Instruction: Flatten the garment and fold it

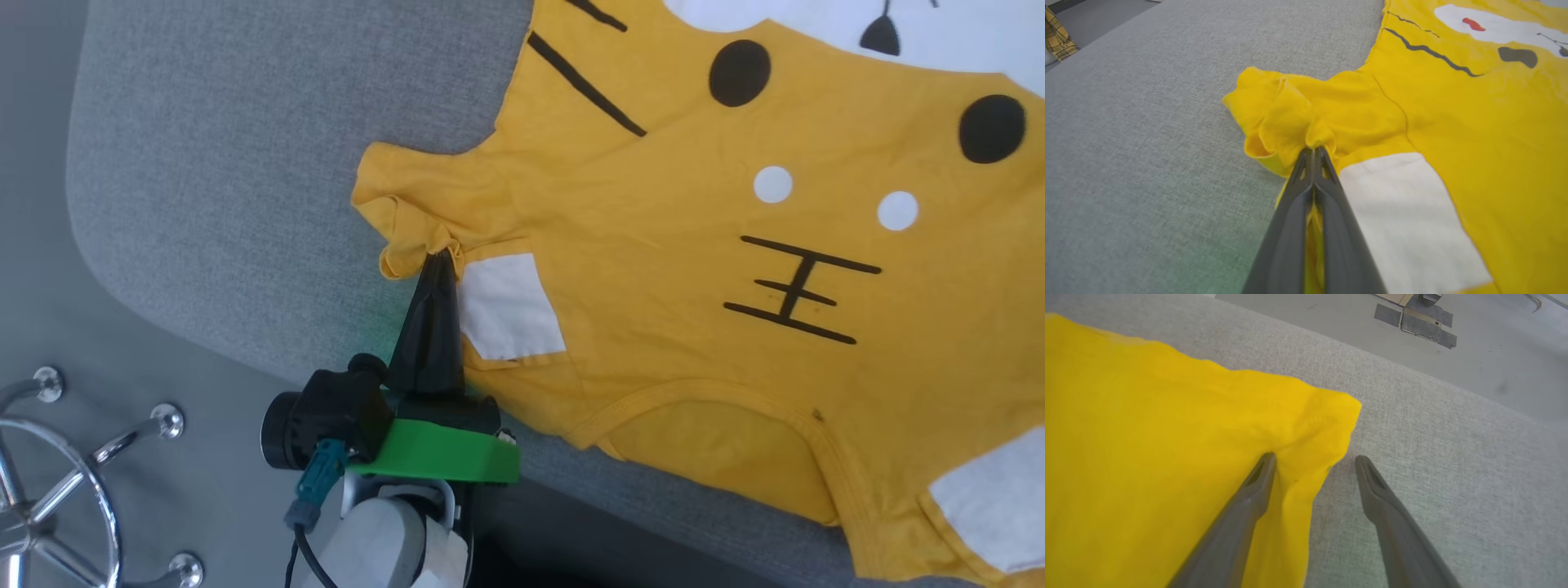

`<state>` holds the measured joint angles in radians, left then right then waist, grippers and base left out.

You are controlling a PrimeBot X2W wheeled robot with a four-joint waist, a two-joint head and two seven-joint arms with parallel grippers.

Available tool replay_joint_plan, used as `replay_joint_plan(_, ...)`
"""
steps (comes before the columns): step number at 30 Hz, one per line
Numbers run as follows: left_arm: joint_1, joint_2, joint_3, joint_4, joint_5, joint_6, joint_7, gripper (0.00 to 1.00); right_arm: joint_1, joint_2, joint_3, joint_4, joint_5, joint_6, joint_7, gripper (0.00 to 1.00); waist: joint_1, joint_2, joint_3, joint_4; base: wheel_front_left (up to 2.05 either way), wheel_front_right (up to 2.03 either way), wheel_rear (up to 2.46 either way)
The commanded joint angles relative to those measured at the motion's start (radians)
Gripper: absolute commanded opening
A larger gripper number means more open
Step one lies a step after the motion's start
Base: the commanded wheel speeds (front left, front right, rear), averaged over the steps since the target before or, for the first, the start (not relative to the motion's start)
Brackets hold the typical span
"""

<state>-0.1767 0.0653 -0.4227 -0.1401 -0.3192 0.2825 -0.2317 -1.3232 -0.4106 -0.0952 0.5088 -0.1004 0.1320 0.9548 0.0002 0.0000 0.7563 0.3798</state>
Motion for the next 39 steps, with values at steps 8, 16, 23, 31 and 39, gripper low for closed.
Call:
replay_joint_plan(8,-0.018,0.002,-0.001,0.007,0.017,0.010,-0.004,0.00,0.013,0.002,-0.004,-0.005,0.016,-0.001,0.085,0.00,-0.0002,0.0000,0.021,0.024,0.00,0.00,0.00)
replay_joint_plan(16,-0.027,0.029,0.029,0.066,0.000,0.010,0.011,0.00,-0.004,0.009,-0.013,-0.068,0.069,-0.001,-0.048,0.00,-0.0002,0.0000,-0.084,-0.036,0.00,0.00,0.00)
replay_joint_plan(23,-0.014,0.074,0.068,0.137,-0.020,0.012,0.039,0.00,0.145,-0.041,0.018,-0.119,0.192,-0.001,-0.135,0.00,-0.0002,0.0000,-0.256,-0.155,0.00,0.00,0.00)
replay_joint_plan(31,0.041,0.127,0.105,0.183,-0.050,0.020,0.085,0.00,0.542,-0.034,-0.014,-0.280,0.343,-0.001,-0.165,0.00,-0.0002,0.0000,-0.428,-0.286,0.00,0.00,0.00)
replay_joint_plan(39,0.097,0.152,0.120,0.215,-0.080,0.017,0.109,0.00,0.999,0.117,-0.108,-0.463,0.400,-0.001,-0.150,0.00,-0.0002,0.0000,-0.524,-0.343,0.00,0.00,0.00)
